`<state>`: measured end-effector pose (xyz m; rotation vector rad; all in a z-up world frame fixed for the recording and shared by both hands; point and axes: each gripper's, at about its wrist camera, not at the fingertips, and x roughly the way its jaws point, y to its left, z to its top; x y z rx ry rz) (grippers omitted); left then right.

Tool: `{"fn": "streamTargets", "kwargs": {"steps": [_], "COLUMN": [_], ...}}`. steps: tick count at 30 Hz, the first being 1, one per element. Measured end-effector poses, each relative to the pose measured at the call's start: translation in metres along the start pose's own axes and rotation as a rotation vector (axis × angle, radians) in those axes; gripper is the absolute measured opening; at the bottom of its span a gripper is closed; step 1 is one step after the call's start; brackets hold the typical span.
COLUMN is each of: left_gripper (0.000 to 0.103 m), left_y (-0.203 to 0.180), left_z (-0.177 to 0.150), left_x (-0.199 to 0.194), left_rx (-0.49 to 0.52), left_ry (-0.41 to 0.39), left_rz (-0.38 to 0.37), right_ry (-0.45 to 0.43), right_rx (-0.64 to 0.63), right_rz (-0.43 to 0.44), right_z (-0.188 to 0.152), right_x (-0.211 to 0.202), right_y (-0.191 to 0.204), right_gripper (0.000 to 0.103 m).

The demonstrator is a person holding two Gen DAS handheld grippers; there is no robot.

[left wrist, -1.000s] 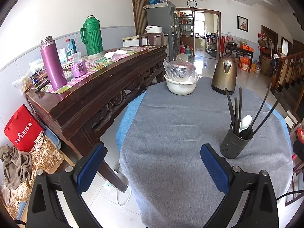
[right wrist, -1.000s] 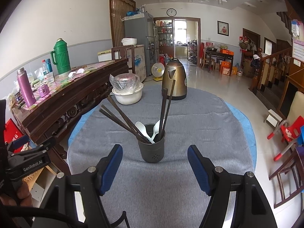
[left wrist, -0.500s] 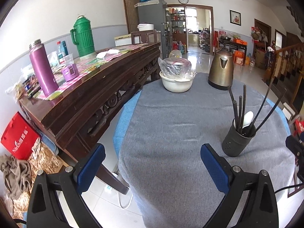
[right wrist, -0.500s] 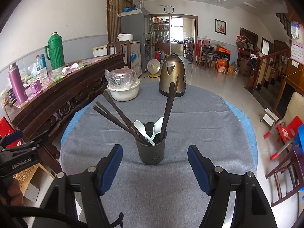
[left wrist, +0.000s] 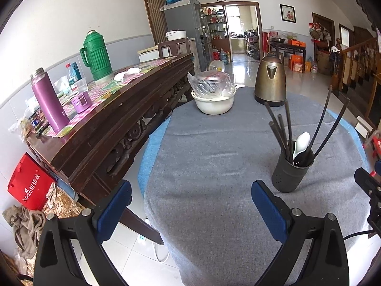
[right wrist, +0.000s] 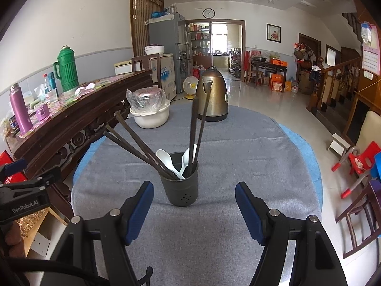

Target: Organize utensils

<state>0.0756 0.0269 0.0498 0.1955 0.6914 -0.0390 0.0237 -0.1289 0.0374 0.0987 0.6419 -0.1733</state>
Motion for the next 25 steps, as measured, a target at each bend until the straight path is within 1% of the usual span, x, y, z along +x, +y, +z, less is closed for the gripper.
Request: {"fn": "streamTargets", "kwargs": {"steps": [8, 11, 15, 22, 24, 25], "left_gripper": [0.100, 0.100, 0.100, 0.100, 0.100, 0.100], "left_y": [-0.028, -0.035, -0.041, -0.041, -0.039, -0.037], "left_z": [0.006, 0.007, 0.008, 0.009, 0.008, 0.006], "left_x": [-0.006, -0.007, -0.004, -0.001, 0.006, 0.015], "left_rx": [0.000, -0.003, 0.013, 0.024, 0.022, 0.017], "left_ry": [0.001, -0.005, 0.004, -0.013, -0.012, 0.002], "left_rz": [0.024, 0.034, 0.037, 0.023, -0.001, -0.014], "right_ry": [-0.032, -0.029, -0.017, -0.011, -0.001, 0.005], "right_rx": [-0.025, -0.020, -0.007, 0.002, 0.015, 0.027], "right_rz": [0.025, 0.040, 0.038, 0.037, 0.041, 0.037], "right_z": [-0.001, 0.000, -0.002, -0.001, 0.001, 0.001], "right_x": [0.000, -0.001, -0.001, 0.004, 0.011, 0.016], "right_y": [-0.022, -0.030, -0.038, -0.034, -0.035, -0.038], "right_gripper": [0.074, 0.074, 0.074, 0.074, 0.074, 0.074]}}
